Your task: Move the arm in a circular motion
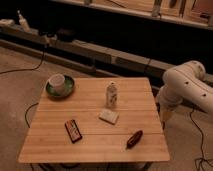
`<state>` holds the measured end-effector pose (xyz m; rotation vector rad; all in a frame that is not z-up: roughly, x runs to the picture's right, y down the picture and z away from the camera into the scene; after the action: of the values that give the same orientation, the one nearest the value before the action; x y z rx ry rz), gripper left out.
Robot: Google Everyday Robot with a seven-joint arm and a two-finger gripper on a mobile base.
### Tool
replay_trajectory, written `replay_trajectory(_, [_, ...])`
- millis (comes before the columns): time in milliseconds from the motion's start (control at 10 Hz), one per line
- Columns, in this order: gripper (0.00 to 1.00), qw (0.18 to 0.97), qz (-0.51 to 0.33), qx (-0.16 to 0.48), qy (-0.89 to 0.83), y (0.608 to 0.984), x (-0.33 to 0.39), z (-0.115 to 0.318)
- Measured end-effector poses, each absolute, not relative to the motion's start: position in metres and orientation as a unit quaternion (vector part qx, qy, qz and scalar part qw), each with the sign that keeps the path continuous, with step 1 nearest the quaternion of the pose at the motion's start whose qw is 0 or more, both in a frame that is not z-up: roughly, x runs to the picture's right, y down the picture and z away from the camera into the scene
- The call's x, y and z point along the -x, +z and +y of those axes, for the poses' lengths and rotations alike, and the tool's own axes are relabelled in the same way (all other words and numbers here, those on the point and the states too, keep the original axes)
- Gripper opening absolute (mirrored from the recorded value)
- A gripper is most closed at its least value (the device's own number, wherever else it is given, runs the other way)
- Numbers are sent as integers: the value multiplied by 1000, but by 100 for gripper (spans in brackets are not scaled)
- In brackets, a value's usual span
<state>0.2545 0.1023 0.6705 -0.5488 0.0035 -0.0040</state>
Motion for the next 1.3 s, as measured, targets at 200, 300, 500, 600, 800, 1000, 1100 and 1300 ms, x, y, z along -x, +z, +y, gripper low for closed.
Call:
replay_trajectory(200, [65, 963, -29, 264, -42, 655, -209, 101])
replay_trajectory(300, [65, 961, -52, 262, -65, 647, -182, 101])
replay_trajectory(500, [65, 953, -106, 267, -96, 637, -135, 101])
replay_trajectory(600, [65, 947, -131, 273, -112, 634, -114, 100])
replay_trajectory(800, [65, 933, -177, 280, -138, 639, -85, 86])
replay_trajectory(1000, [65, 924, -199, 273, -181, 658, -65, 56])
replay_trajectory(1100, [65, 922, -199, 270, -191, 665, -65, 44])
replay_trajectory(1300, [65, 928, -182, 260, -197, 687, -84, 8])
